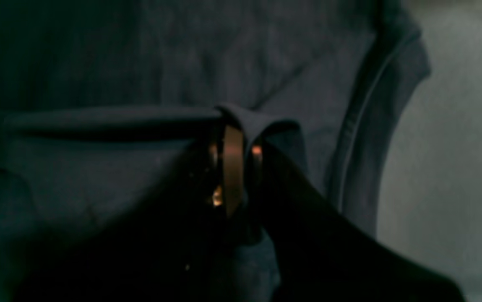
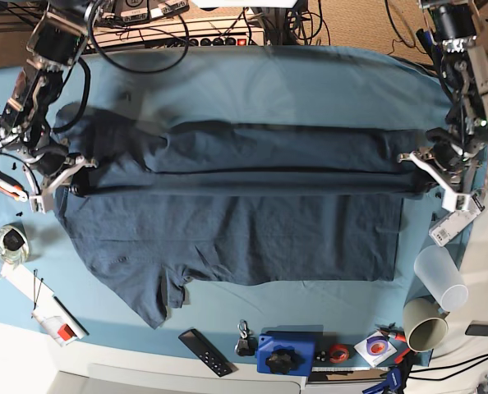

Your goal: Fold the T-shirt properly

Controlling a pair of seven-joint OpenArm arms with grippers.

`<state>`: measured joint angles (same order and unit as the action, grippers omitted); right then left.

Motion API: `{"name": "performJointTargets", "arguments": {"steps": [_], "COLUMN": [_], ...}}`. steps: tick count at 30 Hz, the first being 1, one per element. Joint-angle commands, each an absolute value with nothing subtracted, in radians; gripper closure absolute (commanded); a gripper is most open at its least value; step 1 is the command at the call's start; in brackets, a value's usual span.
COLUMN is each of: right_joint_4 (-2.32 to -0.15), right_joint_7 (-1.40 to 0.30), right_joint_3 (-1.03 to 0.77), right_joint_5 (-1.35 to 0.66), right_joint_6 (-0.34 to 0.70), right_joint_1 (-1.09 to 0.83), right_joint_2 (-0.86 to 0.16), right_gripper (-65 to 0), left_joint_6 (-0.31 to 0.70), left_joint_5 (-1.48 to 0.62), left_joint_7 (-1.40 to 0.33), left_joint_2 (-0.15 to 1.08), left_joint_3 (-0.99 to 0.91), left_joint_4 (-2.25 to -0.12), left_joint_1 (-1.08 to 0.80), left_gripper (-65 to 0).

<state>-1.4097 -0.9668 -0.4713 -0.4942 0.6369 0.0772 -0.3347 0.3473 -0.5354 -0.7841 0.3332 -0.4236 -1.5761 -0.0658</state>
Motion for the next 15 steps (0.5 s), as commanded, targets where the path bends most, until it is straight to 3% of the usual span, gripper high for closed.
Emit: {"name": "performJointTargets", "arguments": {"steps": [1, 15], "right_joint_4": [-1.417, -1.277], "right_joint_7": [-0.937, -0.857], "right_joint_3": [-0.479, -0.477], "right_joint_5": [-0.495, -0.428], "right_joint_6": [0.632, 0.632], "right_joint_1": [0.109, 0.186], "right_joint_2": [-0.363, -0.363], "right_gripper": [0.0, 0.0], "left_joint_6": [0.340, 0.341], "left_joint_5": [-0.529, -0.516], "left_joint_7": [-0.761, -0.753], "left_joint_2": [0.352, 0.352], "left_joint_3": [-0.427, -0.418], "left_joint_4": [-1.583, -1.485], "left_joint_1": [-0.034, 0.078], "left_gripper": [0.0, 0.0]}}
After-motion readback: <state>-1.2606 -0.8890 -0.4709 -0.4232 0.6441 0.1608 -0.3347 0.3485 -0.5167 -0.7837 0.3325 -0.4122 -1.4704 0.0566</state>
